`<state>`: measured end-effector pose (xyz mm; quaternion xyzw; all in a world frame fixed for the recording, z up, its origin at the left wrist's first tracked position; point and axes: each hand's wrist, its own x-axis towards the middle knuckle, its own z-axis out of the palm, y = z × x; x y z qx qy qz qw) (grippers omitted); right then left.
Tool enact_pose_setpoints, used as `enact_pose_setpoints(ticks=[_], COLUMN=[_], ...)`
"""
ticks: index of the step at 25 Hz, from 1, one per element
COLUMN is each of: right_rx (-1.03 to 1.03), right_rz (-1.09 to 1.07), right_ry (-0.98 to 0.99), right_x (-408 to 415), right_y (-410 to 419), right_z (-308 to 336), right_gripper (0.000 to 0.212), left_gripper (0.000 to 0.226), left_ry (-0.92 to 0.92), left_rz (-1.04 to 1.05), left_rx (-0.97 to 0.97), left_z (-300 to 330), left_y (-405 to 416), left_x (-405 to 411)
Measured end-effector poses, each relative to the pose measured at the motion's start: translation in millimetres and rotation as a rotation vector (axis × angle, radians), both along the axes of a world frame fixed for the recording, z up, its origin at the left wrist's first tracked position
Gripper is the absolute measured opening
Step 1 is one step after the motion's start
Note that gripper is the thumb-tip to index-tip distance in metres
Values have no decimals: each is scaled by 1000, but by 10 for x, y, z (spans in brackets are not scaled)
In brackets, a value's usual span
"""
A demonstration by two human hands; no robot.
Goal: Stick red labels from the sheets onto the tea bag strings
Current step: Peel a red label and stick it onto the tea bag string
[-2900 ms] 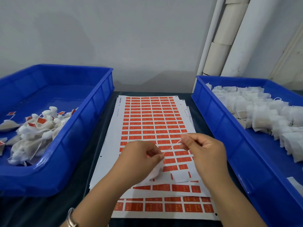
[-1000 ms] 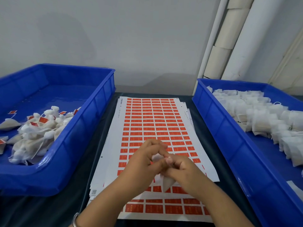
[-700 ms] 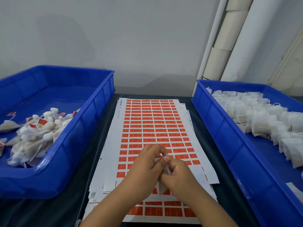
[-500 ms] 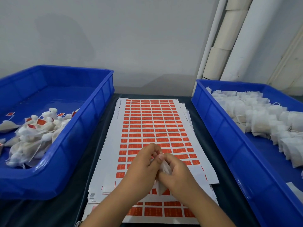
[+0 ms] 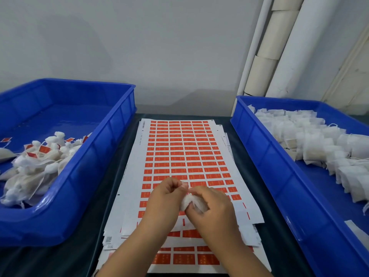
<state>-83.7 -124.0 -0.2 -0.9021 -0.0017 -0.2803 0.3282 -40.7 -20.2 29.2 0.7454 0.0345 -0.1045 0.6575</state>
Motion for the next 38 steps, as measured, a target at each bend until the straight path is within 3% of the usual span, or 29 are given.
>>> enact_pose_setpoints(ticks=[3,8,10,12,14,17,19,21,22,24,28,32,35,38], right_rx=[-119,-160,-147,-46,124,404,798,1343,1522,1654,1722,1678,1657,1634], right_rz=[-57,-24,-35,-73,-55,17,136,325,397,471,472,385,352,299], right_ry=[-174,-213,-160,15,281,552,702,816,848,859,786,750,760,769], right_x=[0,-22,-15,-9,13,52,74,86,82,73,48,55,61,50], right_y=[31,20,5,1,-21,-121,-193,-250,-266,-269,-232,-238,-227,-222], right_z=[-11,-28,-10,43,106,204,304,346,350,318,299,316,303,297], right_gripper=[27,32,26,18,4,11,14,19,22,24,13,34,44,51], left_gripper=[16,15,15,8,14,34,34,35,29,6,31,14,11,9], left_ry=[7,1,9,58,173,329,340,328,302,219,-144,-461,-525,-673], left_rz=[45,25,-4,-44,-37,-69,-209,-299,-325,-328,-302,-203,-108,-116], left_rx=[62,134,131,60,-117,-438,-691,-791,-790,-739,-299,75,150,456], left_z=[-9,-12,-31,-18,40,87,64,14,-8,-18,18,37,20,-13], left_y=[-27,-49,-32,-23,-28,77,179,246,249,218,184,145,146,187], left_x=[13,52,57,67,96,143,131,109,94,61,-32,-90,-76,-30])
